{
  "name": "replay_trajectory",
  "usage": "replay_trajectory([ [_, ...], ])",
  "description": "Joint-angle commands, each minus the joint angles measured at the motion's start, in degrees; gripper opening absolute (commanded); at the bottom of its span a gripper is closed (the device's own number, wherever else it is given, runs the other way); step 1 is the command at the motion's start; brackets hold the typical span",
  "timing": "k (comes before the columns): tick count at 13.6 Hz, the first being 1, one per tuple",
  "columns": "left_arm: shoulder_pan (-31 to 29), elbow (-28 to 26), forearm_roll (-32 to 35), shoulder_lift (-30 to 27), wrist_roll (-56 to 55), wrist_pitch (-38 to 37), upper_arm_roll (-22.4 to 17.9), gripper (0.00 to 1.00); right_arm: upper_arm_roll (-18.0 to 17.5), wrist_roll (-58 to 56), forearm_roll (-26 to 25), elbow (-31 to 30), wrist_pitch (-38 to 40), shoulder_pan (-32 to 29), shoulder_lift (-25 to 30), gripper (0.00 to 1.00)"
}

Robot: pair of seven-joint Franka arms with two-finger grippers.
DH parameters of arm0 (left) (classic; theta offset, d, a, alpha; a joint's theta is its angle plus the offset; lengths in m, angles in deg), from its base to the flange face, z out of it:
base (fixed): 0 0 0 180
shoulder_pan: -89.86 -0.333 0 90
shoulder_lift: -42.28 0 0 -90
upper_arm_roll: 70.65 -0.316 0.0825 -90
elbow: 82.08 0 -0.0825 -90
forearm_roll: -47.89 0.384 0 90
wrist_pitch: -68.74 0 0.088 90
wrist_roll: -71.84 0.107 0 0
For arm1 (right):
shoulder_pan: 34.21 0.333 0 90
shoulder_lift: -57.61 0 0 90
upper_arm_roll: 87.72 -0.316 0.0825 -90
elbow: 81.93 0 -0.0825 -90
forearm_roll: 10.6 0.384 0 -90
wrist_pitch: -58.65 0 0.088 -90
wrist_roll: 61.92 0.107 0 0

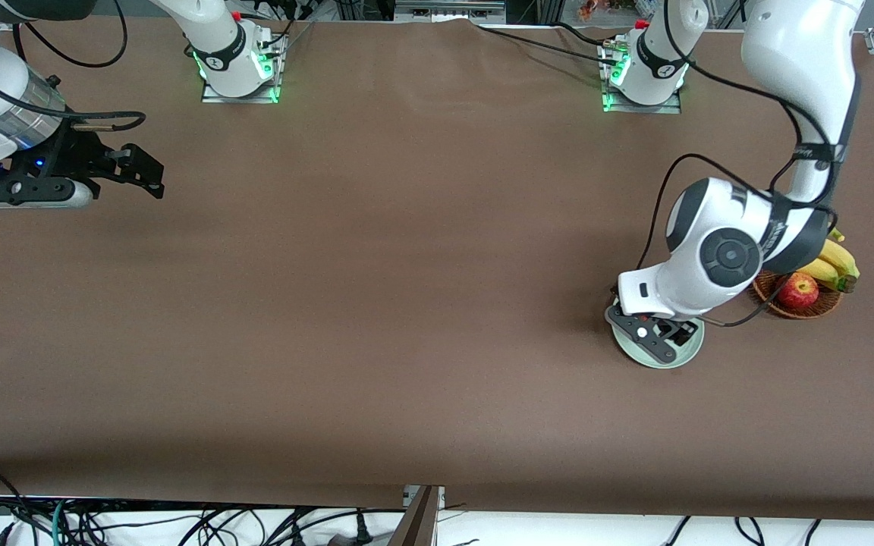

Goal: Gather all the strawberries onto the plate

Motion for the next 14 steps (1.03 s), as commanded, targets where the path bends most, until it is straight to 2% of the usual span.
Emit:
replay_trajectory([
  [1,-1.39,1.61,-1.52,-6.77,-7.63,-7.41,-0.05,1.0,-0.03,-0.02,-0.16,1.2,0.31,0.15,-0.35,0.99],
  [3,-1.57,6.17,-1.61,-9.59,-14.93,-15.4,-0.05,1.0,0.06,0.06,-0.25,1.2,0.14,0.06,-0.43,0.99],
  [6,-2.63,15.3,-3.09,-10.49,-21.54,-28.59,-0.14,1.0,0.15,0.06,-0.25,1.29,-0.3,0.06,-0.44,0.99],
  [7,-3.24,14.98,-3.19,-13.27,-23.99,-29.15,-0.32,1.0,0.15,0.06,-0.25,1.29,-0.56,0.06,-0.44,1.0],
  [9,-2.55,9.3,-4.84,-19.42,-25.6,-28.89,-4.07,1.0,0.15,0.06,-0.25,1.29,-0.83,0.06,-0.44,0.99],
  [11,-1.58,1.92,-11.06,-24.96,-25.17,-26.19,-9.25,1.0,0.15,-0.02,-0.25,1.2,-0.66,-0.03,-0.44,0.99],
  [13,-1.4,-4.68,-12.68,-29.63,-24.99,-22.14,-9.81,1.0,0.15,-0.02,-0.25,1.11,-0.65,-0.03,-0.44,0.99],
  [14,-1.31,-4.97,-11.55,-29.91,-25.07,-22.3,-9.81,1.0,0.15,-0.02,-0.25,1.11,-0.57,-0.03,-0.44,0.99],
])
